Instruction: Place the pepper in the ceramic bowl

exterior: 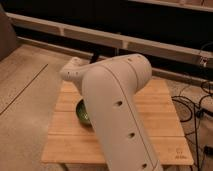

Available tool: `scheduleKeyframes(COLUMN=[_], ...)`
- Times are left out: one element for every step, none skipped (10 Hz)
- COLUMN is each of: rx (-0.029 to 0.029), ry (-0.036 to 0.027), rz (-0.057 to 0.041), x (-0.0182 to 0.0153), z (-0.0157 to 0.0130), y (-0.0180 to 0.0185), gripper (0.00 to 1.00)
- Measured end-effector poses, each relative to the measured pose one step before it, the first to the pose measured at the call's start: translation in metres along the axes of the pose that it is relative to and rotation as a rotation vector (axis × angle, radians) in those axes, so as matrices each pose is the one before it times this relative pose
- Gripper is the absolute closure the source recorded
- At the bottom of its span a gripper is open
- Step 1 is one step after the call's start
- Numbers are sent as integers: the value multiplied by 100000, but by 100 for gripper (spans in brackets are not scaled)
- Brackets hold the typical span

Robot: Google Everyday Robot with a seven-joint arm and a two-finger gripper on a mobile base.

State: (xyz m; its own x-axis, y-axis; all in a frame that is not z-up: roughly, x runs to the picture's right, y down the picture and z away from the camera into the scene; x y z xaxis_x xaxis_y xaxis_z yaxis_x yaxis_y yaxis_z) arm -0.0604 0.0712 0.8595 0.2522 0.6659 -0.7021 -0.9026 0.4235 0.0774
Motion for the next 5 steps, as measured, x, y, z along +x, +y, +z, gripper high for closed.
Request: scheduleKeyframes(rx=[6,-1,4,7,-1], ry=[22,-2,7,18,0], rz=[-8,-3,2,-10,0], x=[2,-2,2,0,0], z=[13,3,4,14,1], y=[4,3,-3,5,-1], gripper=[21,20,20,20,20])
